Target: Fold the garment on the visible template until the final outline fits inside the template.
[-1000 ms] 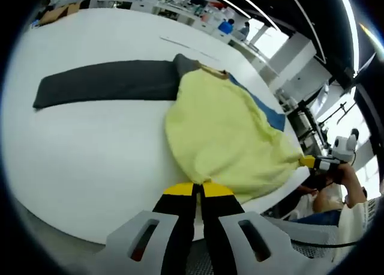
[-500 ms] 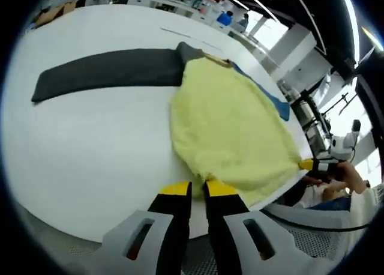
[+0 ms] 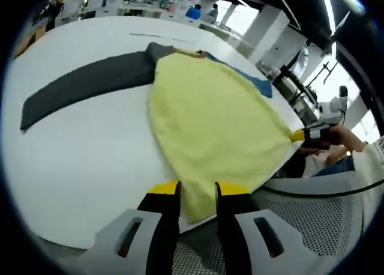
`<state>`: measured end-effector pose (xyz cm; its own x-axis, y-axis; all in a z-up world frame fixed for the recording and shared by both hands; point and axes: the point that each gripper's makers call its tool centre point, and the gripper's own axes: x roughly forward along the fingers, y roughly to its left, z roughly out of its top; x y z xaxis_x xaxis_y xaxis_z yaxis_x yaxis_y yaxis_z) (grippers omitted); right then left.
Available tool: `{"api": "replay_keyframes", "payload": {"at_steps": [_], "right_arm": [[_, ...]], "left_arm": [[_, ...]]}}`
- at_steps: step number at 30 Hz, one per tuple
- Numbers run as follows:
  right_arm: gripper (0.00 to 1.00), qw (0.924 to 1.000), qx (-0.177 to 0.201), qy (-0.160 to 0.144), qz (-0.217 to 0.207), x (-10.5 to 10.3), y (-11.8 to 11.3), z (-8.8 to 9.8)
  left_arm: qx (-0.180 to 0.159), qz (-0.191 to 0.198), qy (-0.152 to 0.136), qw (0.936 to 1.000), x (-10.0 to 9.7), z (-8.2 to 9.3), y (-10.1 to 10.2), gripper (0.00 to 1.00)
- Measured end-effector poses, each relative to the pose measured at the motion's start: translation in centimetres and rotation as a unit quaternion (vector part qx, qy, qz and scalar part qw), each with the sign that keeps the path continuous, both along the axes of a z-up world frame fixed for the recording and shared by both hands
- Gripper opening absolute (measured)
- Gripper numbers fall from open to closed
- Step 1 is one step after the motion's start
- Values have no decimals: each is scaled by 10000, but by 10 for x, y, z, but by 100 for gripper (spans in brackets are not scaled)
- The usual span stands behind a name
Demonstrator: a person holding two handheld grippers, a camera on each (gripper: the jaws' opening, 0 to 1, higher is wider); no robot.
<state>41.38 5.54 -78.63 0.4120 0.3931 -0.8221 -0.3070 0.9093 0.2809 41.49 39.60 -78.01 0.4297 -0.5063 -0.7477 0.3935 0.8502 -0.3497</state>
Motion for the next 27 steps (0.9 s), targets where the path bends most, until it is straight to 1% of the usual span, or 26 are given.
{"api": "replay_keyframes", "payload": {"at_steps": [2,4,6,7,8,10,13,14,17,18,25,27], "right_arm": [[0,10000,0,-23,-32,1,0,0],[0,10000,-17,-22,-28,0,0,-1],[0,10000,-57,-19,2,-1,0,-3],[0,10000,-76,-14,26,-2,0,-3],[0,10000,-78,-11,19,-2,0,-3],[0,10000,-55,21,27,-3,2,-3],[0,9998,-129,90,105,-8,2,-4],[0,9998,-142,110,111,-9,2,-4],[0,9994,-180,257,175,-17,5,-7],[0,9994,-176,216,182,-17,6,-6],[0,9990,-221,286,270,-23,7,-6],[0,9991,-202,181,339,-21,8,-4]], "left_arm": [[179,11,-11,9998,0,-3,2,17],[322,77,18,9995,-1,-7,4,18],[489,-13,25,9988,-4,-9,4,17],[566,-10,19,9984,-5,-9,5,13],[621,-34,103,9980,-9,-11,6,9],[724,-27,43,9974,-7,-12,8,4],[770,-29,28,9970,-7,-12,9,0],[774,43,21,9970,-5,-11,10,0],[821,83,9,9966,-4,-11,13,0],[840,93,14,9964,-4,-11,14,0],[931,18,-17,9957,-6,-11,14,0],[903,31,-25,9959,-5,-10,14,0]]}}
